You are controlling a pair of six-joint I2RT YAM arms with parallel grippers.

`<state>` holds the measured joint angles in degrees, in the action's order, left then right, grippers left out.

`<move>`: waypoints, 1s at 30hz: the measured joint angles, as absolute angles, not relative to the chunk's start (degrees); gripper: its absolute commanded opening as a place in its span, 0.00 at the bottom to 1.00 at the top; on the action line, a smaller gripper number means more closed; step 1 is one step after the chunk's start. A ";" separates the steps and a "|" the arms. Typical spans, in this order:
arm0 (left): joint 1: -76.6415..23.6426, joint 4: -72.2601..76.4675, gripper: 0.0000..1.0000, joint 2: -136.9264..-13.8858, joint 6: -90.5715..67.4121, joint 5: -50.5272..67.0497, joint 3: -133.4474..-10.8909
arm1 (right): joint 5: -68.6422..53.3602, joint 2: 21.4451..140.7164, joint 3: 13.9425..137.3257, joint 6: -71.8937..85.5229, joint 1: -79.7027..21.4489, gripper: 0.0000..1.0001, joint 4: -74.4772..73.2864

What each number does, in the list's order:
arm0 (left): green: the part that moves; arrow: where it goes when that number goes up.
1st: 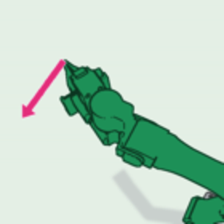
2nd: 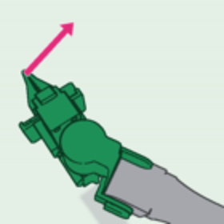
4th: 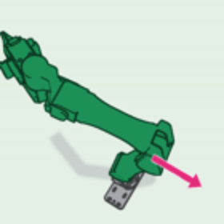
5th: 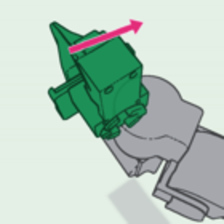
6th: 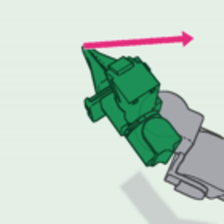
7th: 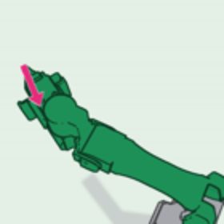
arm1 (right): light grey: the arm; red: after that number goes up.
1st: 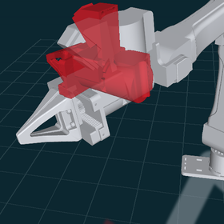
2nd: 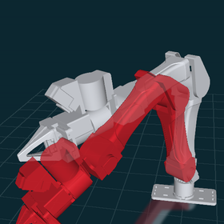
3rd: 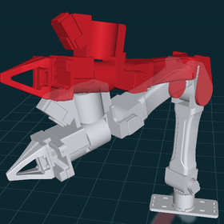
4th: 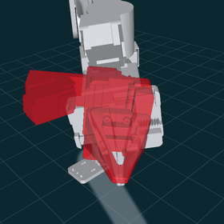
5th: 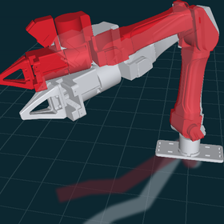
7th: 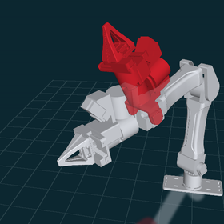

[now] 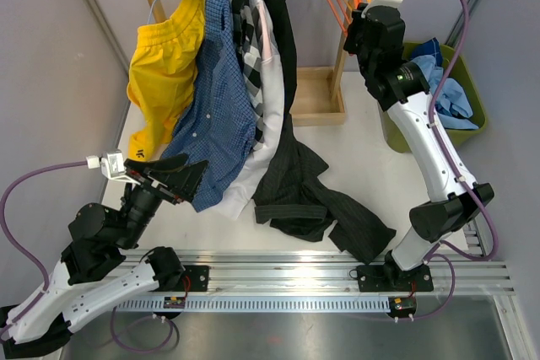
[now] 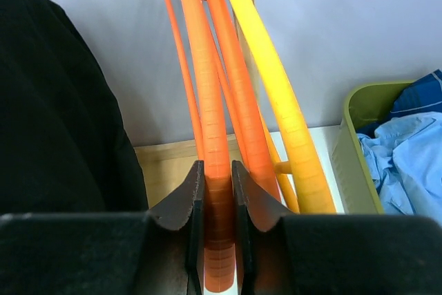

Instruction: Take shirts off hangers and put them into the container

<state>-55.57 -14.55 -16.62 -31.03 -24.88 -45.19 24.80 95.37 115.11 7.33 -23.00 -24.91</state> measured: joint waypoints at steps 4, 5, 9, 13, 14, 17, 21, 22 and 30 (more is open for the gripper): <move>-55.57 -14.55 0.99 -16.62 -31.16 -24.88 -45.19 | 24.95 95.35 114.76 7.55 -23.11 0.00 -24.62; -55.57 -14.55 0.99 -16.62 -31.16 -24.88 -45.19 | 24.91 95.31 114.41 7.55 -23.11 0.00 -24.29; -55.57 -14.55 0.99 -16.62 -31.16 -24.86 -45.19 | 24.03 94.94 111.66 7.84 -23.11 0.35 -22.46; -55.57 -14.55 0.99 -16.62 -31.18 -24.86 -45.19 | 24.08 94.43 108.99 8.86 -22.55 0.81 -22.11; -55.57 -14.57 0.99 -16.62 -31.16 -24.88 -45.19 | 24.08 94.28 108.31 9.17 -22.28 0.93 -22.20; -55.57 -14.55 0.99 -16.62 -31.16 -24.86 -45.19 | 23.81 93.49 106.72 9.23 -21.85 0.99 -22.48; -55.57 -14.55 0.99 -16.62 -31.20 -24.86 -45.19 | 21.71 88.92 102.69 9.63 -22.00 1.00 -22.20; -55.57 -14.57 0.99 -16.62 -31.22 -24.86 -45.19 | 21.08 86.80 101.08 9.89 -22.09 0.99 -22.35; -55.57 -14.52 0.99 -17.39 -31.55 -24.60 -45.19 | 14.98 63.94 81.65 12.93 -27.59 1.00 -19.64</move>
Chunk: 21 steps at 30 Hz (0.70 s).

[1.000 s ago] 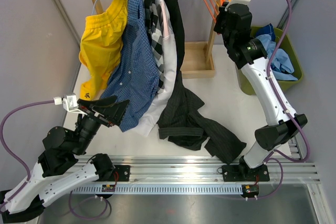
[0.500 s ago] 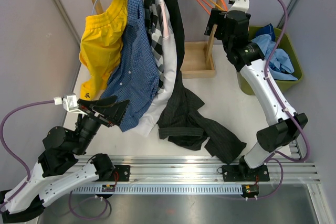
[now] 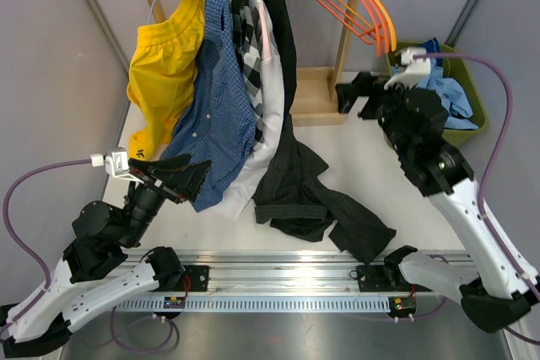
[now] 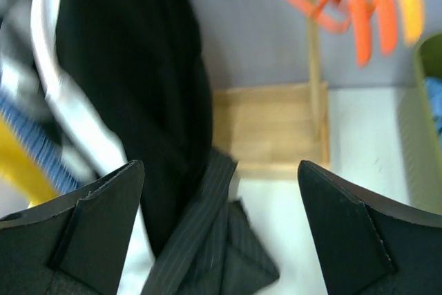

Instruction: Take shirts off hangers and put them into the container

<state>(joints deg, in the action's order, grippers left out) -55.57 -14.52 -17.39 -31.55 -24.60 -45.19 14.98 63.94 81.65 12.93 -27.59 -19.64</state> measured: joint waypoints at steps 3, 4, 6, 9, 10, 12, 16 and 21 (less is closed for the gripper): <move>-55.57 -14.57 0.99 -18.02 -31.57 -24.36 -45.19 | 14.15 56.34 71.07 14.44 -32.05 0.99 -19.27; -55.57 -14.59 0.99 -18.17 -31.57 -24.32 -45.21 | 14.06 54.72 67.94 14.96 -34.04 1.00 -19.59; -55.57 -14.74 0.99 -18.41 -31.59 -24.23 -45.21 | 14.11 53.67 63.00 16.14 -37.69 1.00 -20.38; -55.57 -15.42 0.99 -18.50 -31.83 -24.23 -45.19 | 15.20 55.33 55.16 18.94 -44.51 1.00 -22.28; -55.57 -15.53 0.99 -18.50 -31.94 -24.21 -45.19 | 15.70 56.64 52.38 20.25 -46.76 0.99 -22.39; -55.57 -15.77 0.99 -18.50 -32.12 -24.23 -45.19 | 16.69 59.29 46.61 23.09 -51.03 0.99 -23.51; -55.57 -16.27 0.99 -18.50 -32.51 -24.23 -45.19 | 17.98 62.89 37.63 28.40 -54.59 0.99 -23.14; -55.57 -16.73 0.99 -18.50 -32.73 -24.25 -45.19 | 21.45 73.38 34.59 32.34 -54.61 0.99 -17.10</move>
